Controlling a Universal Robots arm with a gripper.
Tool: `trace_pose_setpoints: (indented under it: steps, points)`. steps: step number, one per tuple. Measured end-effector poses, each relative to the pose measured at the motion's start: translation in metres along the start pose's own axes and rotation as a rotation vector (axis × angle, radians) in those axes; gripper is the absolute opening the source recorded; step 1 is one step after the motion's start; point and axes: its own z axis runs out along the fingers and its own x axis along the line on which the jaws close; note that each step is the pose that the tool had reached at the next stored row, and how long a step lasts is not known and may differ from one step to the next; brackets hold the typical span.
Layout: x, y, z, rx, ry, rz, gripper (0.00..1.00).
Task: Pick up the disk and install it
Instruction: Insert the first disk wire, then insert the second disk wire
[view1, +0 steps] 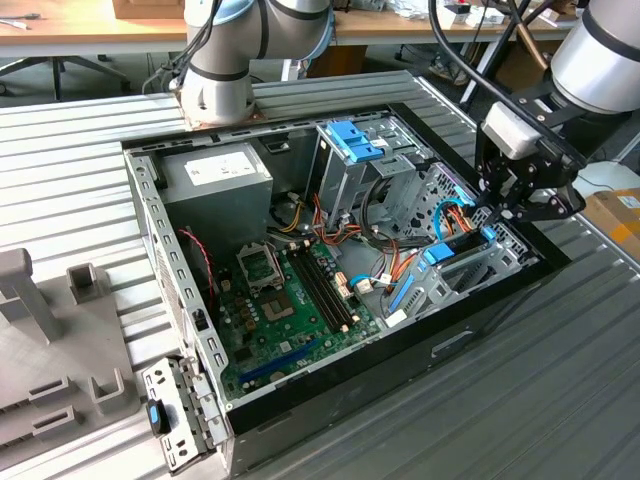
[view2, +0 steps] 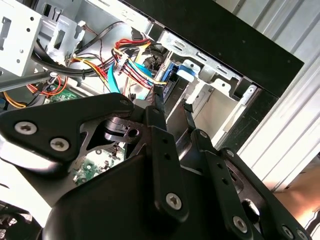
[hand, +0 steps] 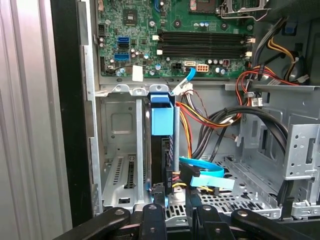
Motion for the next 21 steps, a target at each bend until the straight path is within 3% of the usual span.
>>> trace_pose_setpoints:
  steps: [15,21]
  points:
    - [-0.0007,-0.0003,-0.0014,0.0,0.0007,0.0,0.31]
    - [-0.0128,-0.0022,0.0004,-0.0001,0.0026,0.0,0.31]
